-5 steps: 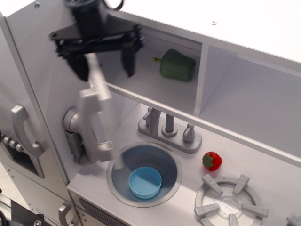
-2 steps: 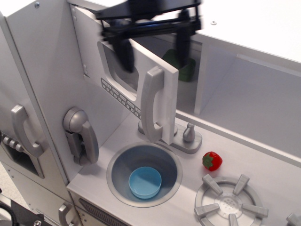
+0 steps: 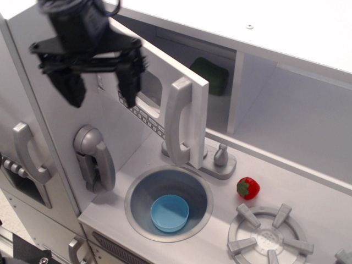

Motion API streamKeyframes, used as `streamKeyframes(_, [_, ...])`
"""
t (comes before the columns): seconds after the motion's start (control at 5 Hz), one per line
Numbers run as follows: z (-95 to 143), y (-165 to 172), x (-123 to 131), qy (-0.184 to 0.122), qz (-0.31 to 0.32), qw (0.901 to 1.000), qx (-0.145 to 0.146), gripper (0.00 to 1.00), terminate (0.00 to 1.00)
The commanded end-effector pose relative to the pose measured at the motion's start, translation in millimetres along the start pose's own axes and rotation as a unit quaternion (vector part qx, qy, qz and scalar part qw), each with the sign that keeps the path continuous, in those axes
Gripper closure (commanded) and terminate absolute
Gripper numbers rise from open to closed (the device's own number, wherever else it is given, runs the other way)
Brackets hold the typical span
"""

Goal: Close microwave

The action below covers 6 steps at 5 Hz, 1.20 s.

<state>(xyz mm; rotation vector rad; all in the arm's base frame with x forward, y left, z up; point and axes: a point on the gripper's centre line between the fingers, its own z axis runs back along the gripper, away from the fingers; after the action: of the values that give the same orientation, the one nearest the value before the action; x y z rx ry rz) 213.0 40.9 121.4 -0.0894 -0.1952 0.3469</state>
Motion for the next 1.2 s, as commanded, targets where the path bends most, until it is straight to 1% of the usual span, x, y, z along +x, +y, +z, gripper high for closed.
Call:
streamKeyframes(0.0, [-37.0, 16.9, 29.7, -0.03, 0.042, 0.997, 0.058, 0.0, 0.0])
streamKeyframes(0.2, [-58.9, 11.9, 44.2, -0.039, 0.05, 0.9957, 0.067, 0.0, 0.0])
streamKeyframes(0.4, [-68.0, 1.6, 57.5, -0.042, 0.055, 0.9949, 0.073, 0.0, 0.0])
streamKeyframes(0.6, [-71.6, -6.9, 68.3, -0.042, 0.064, 0.9943, 0.074, 0.0, 0.0])
streamKeyframes(0.8, [-68.4, -14.6, 73.7, -0.047, 0.065, 0.9945, 0.067, 0.0, 0.0])
streamKeyframes(1.0, [-58.1, -25.4, 80.9, -0.072, 0.054, 0.9955, 0.033, 0.0, 0.0])
